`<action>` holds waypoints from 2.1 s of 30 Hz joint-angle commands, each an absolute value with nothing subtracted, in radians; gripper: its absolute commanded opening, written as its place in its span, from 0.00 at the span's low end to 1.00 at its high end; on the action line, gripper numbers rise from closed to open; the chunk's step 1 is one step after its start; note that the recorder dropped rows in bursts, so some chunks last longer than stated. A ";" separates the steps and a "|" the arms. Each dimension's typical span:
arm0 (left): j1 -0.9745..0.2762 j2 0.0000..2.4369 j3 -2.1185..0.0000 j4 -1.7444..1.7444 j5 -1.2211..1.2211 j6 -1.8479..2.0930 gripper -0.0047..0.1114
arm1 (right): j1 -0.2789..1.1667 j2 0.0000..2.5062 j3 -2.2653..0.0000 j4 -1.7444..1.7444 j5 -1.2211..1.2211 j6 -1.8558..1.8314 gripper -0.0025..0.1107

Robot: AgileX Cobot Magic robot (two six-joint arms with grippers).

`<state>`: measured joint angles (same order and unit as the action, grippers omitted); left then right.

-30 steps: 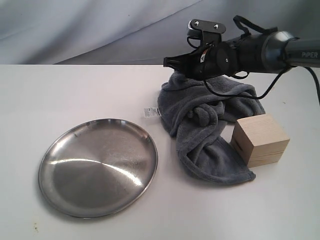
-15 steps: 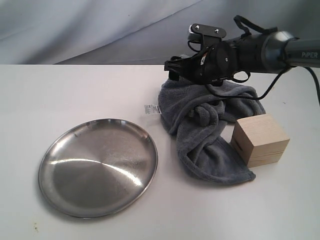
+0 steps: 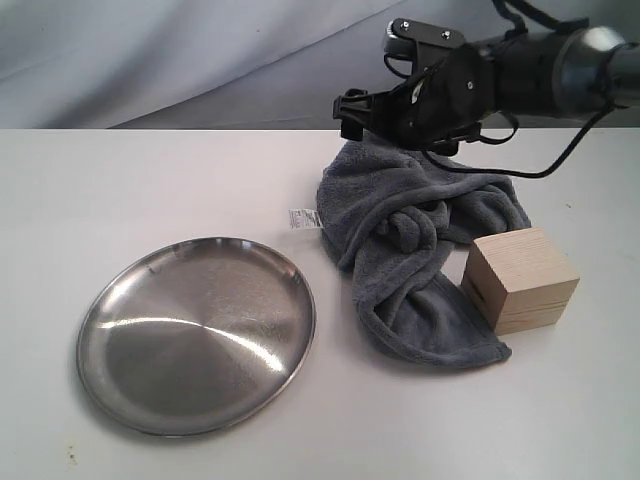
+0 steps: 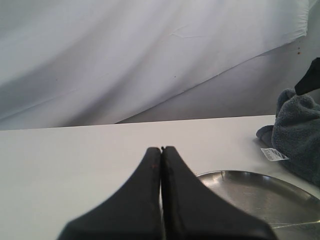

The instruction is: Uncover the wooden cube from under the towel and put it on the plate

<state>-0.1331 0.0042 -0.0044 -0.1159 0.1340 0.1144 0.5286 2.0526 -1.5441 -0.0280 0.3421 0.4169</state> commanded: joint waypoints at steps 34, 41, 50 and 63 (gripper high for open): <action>-0.138 0.000 0.000 -0.118 0.132 0.112 0.04 | 0.485 1.580 -1.219 -0.182 0.971 0.269 0.86; -0.138 0.000 0.000 -0.118 0.132 0.112 0.04 | 0.485 1.663 -1.219 -0.182 0.950 0.269 0.86; -0.138 0.000 0.000 -0.118 0.132 0.112 0.04 | 0.485 1.780 -1.219 -0.269 0.909 0.289 0.86; -0.138 0.000 0.000 -0.118 0.132 0.112 0.04 | 0.418 1.827 -1.219 -0.086 0.804 0.188 0.86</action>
